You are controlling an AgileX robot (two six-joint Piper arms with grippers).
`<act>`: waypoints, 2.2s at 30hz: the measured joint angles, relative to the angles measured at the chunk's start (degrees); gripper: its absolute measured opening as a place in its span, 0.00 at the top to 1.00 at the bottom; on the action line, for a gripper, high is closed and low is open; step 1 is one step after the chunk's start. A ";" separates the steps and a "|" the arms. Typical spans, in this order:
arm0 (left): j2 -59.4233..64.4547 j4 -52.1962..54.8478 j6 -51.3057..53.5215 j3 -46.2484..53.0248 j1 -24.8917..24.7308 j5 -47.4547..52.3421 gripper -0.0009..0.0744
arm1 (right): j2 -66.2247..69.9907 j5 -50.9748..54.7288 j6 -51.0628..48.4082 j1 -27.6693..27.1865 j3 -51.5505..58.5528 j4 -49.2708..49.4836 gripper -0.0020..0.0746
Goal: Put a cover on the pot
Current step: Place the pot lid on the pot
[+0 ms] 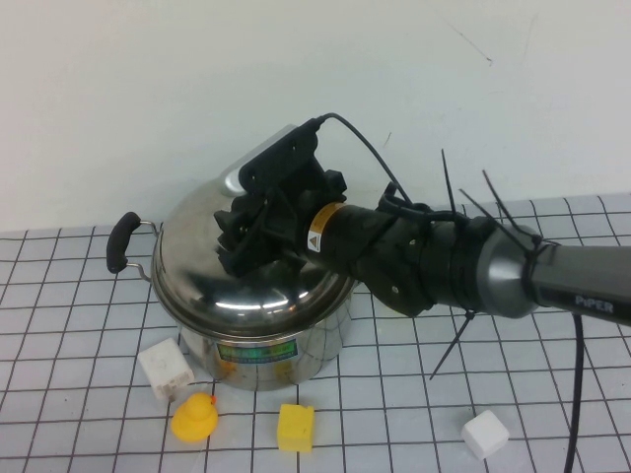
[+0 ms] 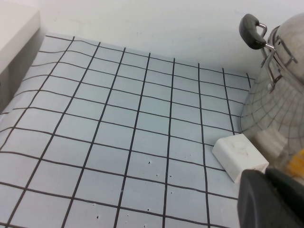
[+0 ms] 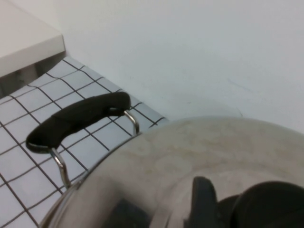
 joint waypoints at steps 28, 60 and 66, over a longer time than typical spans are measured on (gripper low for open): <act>0.00 0.00 0.00 0.00 0.00 0.00 0.99 | -1.04 4.73 0.57 -0.33 -0.12 0.00 0.52; 0.00 0.00 0.00 0.00 0.00 0.00 0.99 | -3.93 10.30 3.16 -0.35 0.10 -2.84 0.40; 0.00 0.00 0.00 0.00 0.00 0.00 0.99 | -7.67 10.75 3.16 -0.45 0.21 -2.98 0.38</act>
